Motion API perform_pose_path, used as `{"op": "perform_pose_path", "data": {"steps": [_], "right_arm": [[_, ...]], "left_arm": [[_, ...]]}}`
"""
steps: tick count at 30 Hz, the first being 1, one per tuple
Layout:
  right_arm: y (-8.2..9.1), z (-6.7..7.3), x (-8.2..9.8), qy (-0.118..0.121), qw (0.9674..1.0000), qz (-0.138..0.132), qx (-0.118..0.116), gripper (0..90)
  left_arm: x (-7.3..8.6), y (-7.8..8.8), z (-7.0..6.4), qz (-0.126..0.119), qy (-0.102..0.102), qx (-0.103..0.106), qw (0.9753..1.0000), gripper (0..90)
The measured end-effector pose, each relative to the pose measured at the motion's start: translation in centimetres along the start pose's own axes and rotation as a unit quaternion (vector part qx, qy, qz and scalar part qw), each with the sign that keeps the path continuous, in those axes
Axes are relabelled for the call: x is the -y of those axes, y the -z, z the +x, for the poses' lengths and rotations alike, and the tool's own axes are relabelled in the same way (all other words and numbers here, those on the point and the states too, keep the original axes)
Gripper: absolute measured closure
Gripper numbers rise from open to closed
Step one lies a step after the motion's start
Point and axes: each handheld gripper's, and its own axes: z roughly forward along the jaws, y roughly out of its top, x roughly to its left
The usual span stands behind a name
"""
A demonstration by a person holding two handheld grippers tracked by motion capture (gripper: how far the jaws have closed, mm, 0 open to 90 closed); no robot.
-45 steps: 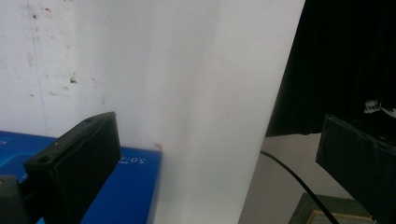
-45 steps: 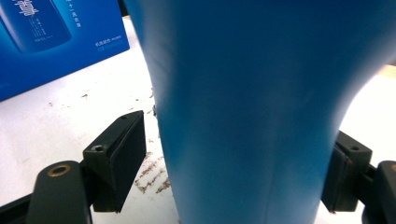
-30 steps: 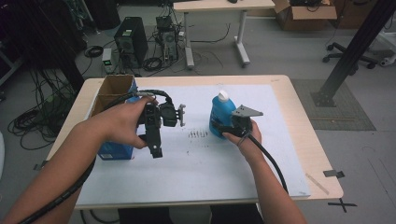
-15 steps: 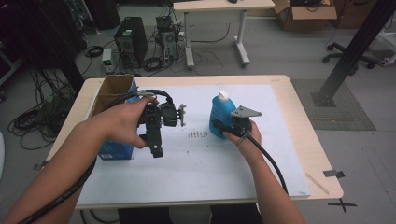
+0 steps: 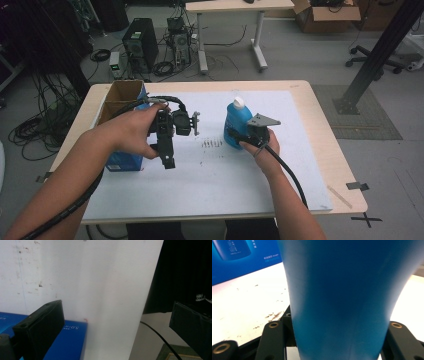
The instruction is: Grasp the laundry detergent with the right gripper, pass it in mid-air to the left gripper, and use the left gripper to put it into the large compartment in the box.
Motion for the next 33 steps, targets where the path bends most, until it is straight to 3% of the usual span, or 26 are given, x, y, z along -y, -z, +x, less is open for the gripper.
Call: {"op": "perform_pose_path", "data": {"steps": [9, 12, 14, 18, 20, 21, 27, 28, 29, 30, 31, 33], "right_arm": [[1.5, -0.1, -2.4, 0.019, 0.9996, -0.014, -0.017, 45.5], [2.5, -0.4, -3.7, 0.026, 0.9989, -0.027, -0.030, 45.4], [3.8, -0.5, -5.5, 0.050, 0.9973, -0.026, -0.047, 45.4], [5.0, -0.4, -7.0, 0.068, 0.9947, -0.027, -0.073, 45.4], [5.9, -0.3, -8.0, 0.079, 0.9921, -0.028, -0.093, 45.4], [6.7, -0.1, -8.8, 0.092, 0.9890, -0.027, -0.113, 45.4], [8.6, 0.4, -10.5, 0.130, 0.9748, -0.016, -0.180, 45.4], [8.6, 0.4, -10.5, 0.130, 0.9748, -0.016, -0.180, 45.4], [9.0, 0.7, -10.7, 0.145, 0.9695, -0.013, -0.197, 45.4], [9.0, 0.7, -10.7, 0.145, 0.9695, -0.013, -0.197, 45.4], [9.2, 0.9, -10.8, 0.155, 0.9651, -0.011, -0.211, 45.4], [9.3, 1.1, -10.8, 0.162, 0.9609, -0.010, -0.224, 45.4]], "left_arm": [[-0.2, 0.6, 0.2, -0.008, -0.003, -0.006, 0.9999, 0.2], [-0.4, 1.1, 0.2, -0.014, -0.007, -0.009, 0.9998, 0.2], [-0.7, 1.4, 0.1, -0.015, -0.008, -0.012, 0.9998, 0.2], [-0.9, 1.9, 0.2, -0.019, -0.010, -0.018, 0.9996, 0.2], [-0.9, 2.3, 0.3, -0.019, -0.011, -0.019, 0.9996, 0.2], [-1.0, 2.6, 0.4, -0.023, -0.011, -0.021, 0.9994, 0.2], [-1.2, 3.8, 0.6, -0.035, -0.015, -0.025, 0.9990, 0.2], [-1.2, 3.8, 0.6, -0.035, -0.015, -0.025, 0.9990, 0.2], [-1.3, 4.0, 0.7, -0.037, -0.015, -0.028, 0.9988, 0.2], [-1.3, 4.0, 0.7, -0.037, -0.015, -0.028, 0.9988, 0.1], [-1.5, 4.4, 0.8, -0.038, -0.017, -0.032, 0.9986, 0.2], [-1.7, 4.8, 0.7, -0.037, -0.021, -0.031, 0.9986, 0.2]]}}
